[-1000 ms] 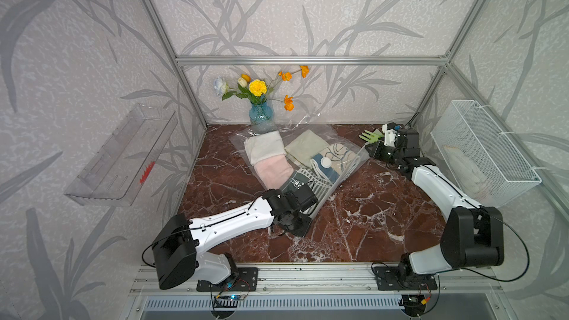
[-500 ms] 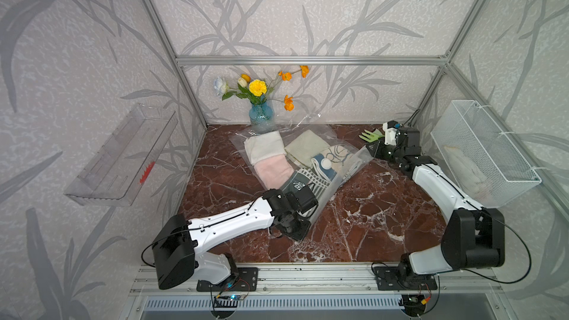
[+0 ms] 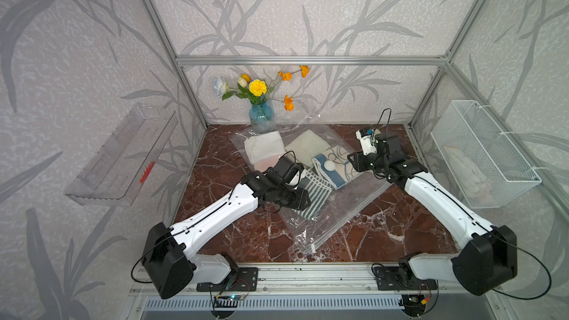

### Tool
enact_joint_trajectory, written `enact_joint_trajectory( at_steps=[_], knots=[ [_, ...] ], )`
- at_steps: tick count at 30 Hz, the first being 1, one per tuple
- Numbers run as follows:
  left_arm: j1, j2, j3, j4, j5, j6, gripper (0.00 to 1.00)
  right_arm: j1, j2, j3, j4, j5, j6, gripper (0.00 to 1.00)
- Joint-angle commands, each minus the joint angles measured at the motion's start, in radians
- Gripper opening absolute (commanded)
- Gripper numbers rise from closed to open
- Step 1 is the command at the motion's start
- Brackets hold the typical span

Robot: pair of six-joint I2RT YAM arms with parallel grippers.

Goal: Place the folded towel into the vacuum bag
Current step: Adjust the vacuum bag at the center of the board.

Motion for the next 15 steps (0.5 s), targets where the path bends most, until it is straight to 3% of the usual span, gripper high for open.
enact_joint_trajectory(
  at_steps=[1,4,9,15],
  knots=[
    [0.078,0.084,-0.022,0.185,-0.094,0.028,0.57,-0.003,0.028,-0.098,0.040,0.067,0.076,0.40],
    [0.119,0.201,0.002,0.261,-0.114,0.044,0.56,-0.006,0.113,-0.130,0.112,0.125,0.119,0.41],
    [0.127,0.364,0.017,0.289,-0.131,0.058,0.55,-0.015,0.275,-0.072,0.144,0.111,0.147,0.41],
    [0.130,0.402,-0.055,0.302,-0.206,0.018,0.55,0.006,0.419,-0.018,0.133,0.071,0.153,0.40]
  ],
)
